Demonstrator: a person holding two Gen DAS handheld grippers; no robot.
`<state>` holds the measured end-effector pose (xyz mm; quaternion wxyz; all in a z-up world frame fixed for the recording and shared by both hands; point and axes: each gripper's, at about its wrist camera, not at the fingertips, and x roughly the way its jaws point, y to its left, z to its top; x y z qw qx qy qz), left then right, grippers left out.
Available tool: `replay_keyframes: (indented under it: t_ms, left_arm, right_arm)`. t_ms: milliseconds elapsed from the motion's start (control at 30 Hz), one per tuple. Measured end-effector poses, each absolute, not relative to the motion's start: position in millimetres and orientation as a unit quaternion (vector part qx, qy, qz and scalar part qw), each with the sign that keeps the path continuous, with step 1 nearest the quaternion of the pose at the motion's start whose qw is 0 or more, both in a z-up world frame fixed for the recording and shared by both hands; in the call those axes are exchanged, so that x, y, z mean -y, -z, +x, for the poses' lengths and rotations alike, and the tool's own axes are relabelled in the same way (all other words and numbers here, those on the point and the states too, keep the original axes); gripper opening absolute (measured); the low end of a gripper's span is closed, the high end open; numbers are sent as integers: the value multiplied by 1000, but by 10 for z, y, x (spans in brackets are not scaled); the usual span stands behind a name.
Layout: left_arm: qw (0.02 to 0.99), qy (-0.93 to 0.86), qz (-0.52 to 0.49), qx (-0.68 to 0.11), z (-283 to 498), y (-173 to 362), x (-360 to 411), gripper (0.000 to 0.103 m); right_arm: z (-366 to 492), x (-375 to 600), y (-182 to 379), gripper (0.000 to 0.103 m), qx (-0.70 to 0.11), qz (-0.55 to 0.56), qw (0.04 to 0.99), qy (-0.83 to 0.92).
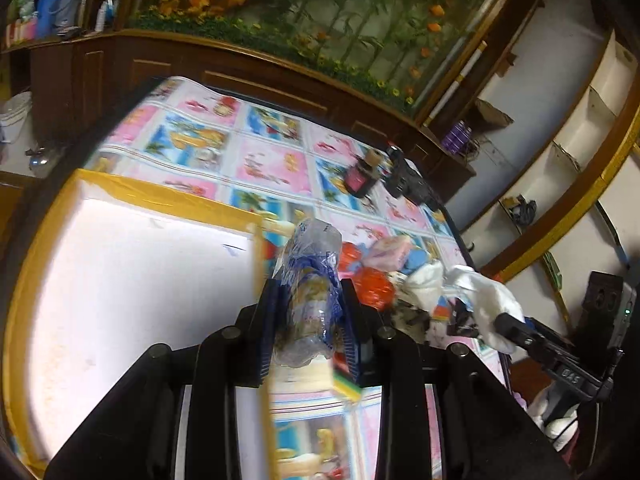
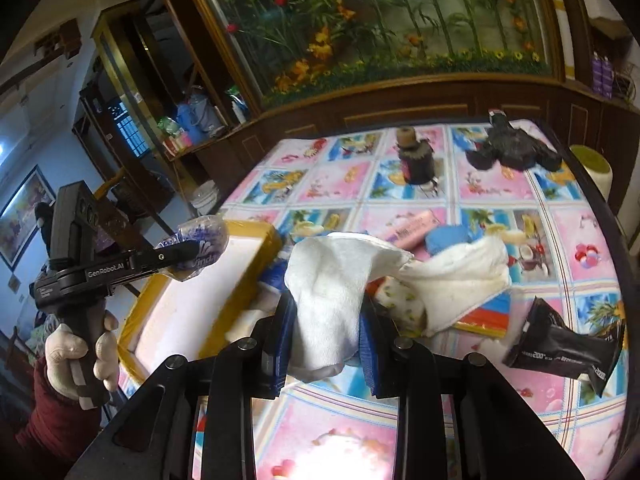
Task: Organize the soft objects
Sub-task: 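Grasp the clear bag with blue pack with left tool while right grasps white towel, then carry both items into the yellow-rimmed box and open both tools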
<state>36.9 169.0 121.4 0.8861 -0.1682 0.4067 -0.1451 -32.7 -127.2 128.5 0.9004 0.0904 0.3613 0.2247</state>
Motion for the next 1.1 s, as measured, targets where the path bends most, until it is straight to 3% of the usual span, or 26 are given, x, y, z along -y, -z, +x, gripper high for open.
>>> replay_keyframes:
  t_ms: [233, 667, 733, 767, 833, 933, 1100]
  left_arm:
    - [881, 90, -195, -421, 546, -1053, -2271, 26]
    - [851, 93, -279, -436, 1167, -393, -2590, 27]
    - [841, 96, -300, -440, 1206, -299, -2615, 33]
    - [837, 99, -308, -441, 1215, -261, -2629, 37]
    - [829, 104, -322, -446, 1234, -205, -2658, 58]
    - [826, 106, -334, -442, 1205, -215, -2705, 58]
    - [840, 99, -324, -424, 1046, -469, -2752, 58]
  right_arm:
    - [-247, 628, -1448, 29, -376, 84, 879, -282]
    - [861, -545, -1035, 28, -445, 78, 848, -278]
    - [954, -603, -963, 29, -454, 78, 846, -269]
    - [995, -663, -915, 31, -459, 76, 845, -265]
    - [1043, -722, -847, 37, -466, 66, 843, -260]
    - [1011, -773, -848, 64, -457, 58, 849, -260]
    - [821, -705, -969, 67, -429, 47, 863, -260]
